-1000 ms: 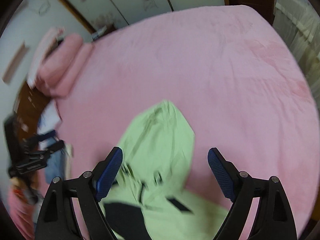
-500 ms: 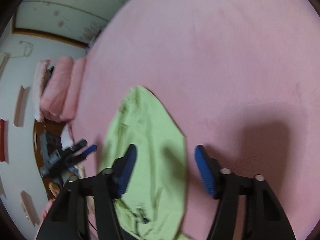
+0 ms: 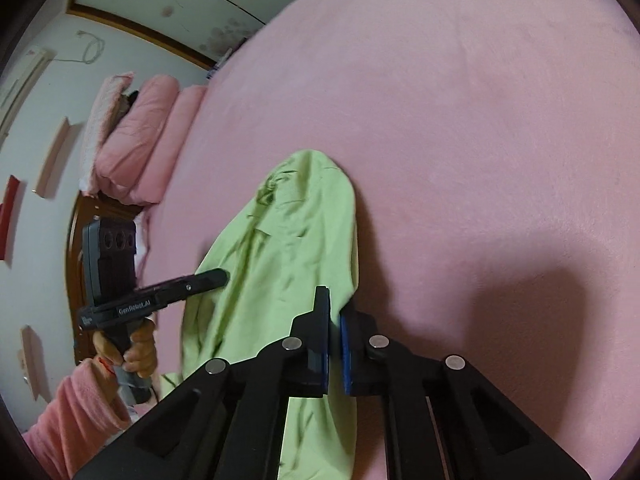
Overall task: Fold large clothes
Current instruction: 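Grasp the green hood with the left gripper while the right gripper grasps it too, then lift the hood with both grippers and fold it over the jacket front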
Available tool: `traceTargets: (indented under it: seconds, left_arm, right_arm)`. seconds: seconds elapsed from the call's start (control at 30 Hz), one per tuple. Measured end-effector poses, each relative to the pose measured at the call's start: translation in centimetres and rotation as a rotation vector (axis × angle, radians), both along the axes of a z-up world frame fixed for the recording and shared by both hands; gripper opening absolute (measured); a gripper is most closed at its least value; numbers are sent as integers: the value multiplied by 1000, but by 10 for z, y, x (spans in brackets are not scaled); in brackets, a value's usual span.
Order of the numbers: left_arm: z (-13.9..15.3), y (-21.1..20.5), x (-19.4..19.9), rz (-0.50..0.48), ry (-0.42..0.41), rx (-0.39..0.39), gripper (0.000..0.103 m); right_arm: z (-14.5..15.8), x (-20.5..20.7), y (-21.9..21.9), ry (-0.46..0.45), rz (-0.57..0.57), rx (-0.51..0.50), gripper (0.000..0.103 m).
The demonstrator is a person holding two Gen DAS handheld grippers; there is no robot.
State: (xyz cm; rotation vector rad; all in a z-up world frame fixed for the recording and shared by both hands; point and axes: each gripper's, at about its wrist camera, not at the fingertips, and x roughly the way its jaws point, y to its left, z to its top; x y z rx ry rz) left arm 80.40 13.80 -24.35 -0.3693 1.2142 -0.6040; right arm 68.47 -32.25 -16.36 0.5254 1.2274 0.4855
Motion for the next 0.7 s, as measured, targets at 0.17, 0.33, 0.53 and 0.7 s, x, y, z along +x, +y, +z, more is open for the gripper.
traceTargets:
  seconds: [0.17, 0.33, 0.53, 0.7]
  left_arm:
    - [58, 7, -30, -41, -99, -1, 3]
    - [122, 17, -79, -122, -182, 30, 3]
    - [184, 28, -160, -195, -242, 84, 3]
    - [191, 29, -228, -239, -273, 155, 3]
  right_arm:
    - [57, -15, -5, -111, 4, 85, 5]
    - [112, -35, -11, -185, 63, 97, 3]
    - [158, -68, -9, -241, 128, 54, 3]
    - [168, -99, 8, -261, 181, -1, 3]
